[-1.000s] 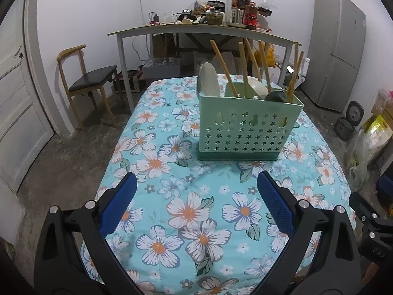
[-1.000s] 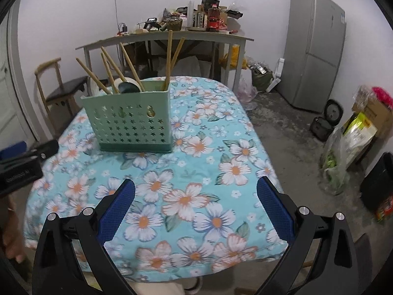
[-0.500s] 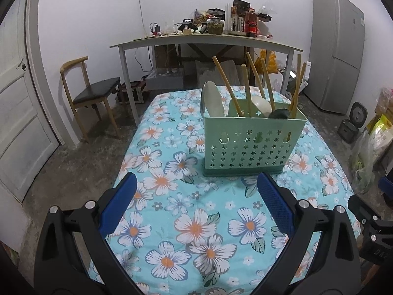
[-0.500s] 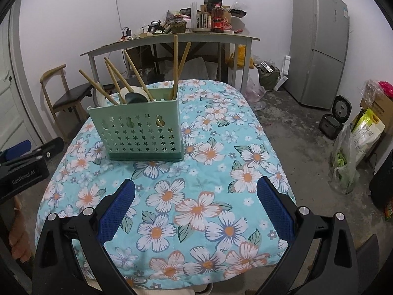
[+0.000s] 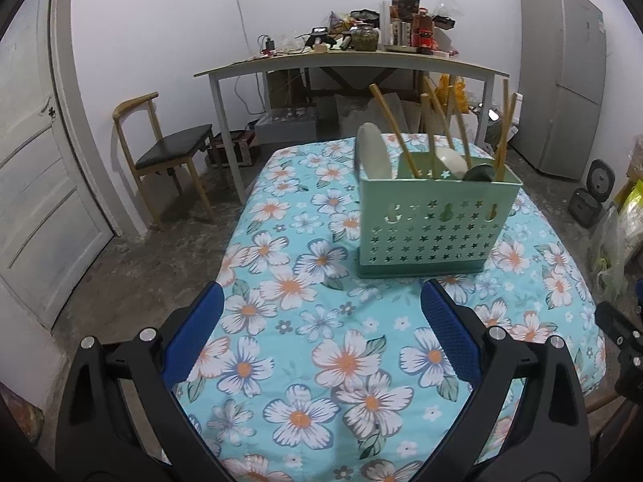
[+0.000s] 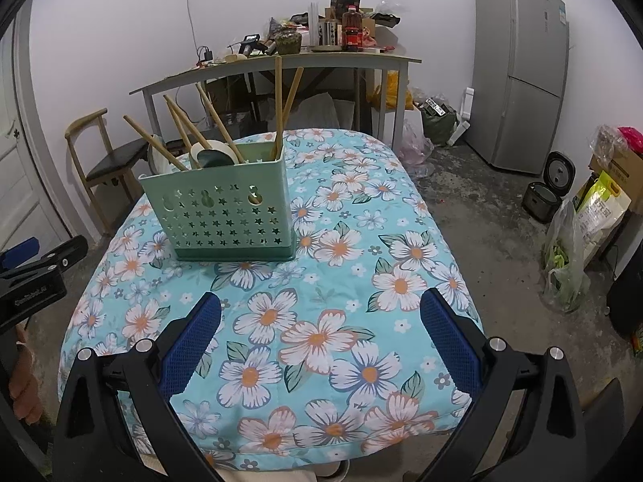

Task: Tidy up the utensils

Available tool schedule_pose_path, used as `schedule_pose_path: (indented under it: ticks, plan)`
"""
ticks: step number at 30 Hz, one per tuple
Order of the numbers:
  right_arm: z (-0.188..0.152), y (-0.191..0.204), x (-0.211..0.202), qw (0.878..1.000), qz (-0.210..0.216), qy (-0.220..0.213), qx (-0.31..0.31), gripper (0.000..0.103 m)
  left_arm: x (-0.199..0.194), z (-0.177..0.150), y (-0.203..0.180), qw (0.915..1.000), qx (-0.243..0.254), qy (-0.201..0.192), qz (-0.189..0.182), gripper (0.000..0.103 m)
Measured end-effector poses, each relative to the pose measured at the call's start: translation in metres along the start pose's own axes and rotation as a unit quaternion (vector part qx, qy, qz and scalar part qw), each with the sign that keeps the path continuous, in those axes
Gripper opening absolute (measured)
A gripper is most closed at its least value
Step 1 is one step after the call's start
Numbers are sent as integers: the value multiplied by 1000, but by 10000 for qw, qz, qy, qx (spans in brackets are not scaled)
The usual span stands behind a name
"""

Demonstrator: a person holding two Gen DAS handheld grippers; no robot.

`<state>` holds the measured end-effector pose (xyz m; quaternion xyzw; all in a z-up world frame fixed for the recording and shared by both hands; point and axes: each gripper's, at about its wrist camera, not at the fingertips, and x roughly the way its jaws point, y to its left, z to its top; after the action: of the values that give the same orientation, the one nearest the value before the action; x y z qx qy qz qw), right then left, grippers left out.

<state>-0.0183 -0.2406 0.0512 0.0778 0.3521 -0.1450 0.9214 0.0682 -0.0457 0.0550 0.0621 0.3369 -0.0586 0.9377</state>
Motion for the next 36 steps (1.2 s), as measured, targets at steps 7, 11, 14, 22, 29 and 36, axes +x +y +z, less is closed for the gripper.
schedule_pose_path:
  ticks: [7, 11, 14, 22, 29, 36]
  plan:
    - [3, -8, -2, 9999, -108, -31, 6, 97, 3, 1, 13, 9998, -159, 75, 34, 95]
    - [5, -16, -3, 9997, -212, -69, 26, 97, 4, 0, 13, 9999, -151, 57, 43, 95]
    - [7, -22, -5, 9996, -263, -94, 82, 97, 3, 0, 15, 9998, -157, 58, 61, 95]
    - [8, -27, -5, 9994, -296, -105, 126, 97, 4, -4, 25, 9995, -198, 88, 210, 95]
    - [8, -25, -5, 9995, -270, -122, 111, 97, 2, -6, 35, 9991, -267, 84, 322, 95]
    - [8, -24, -6, 9995, -266, -142, 76, 97, 1, -5, 36, 9991, -267, 76, 332, 95]
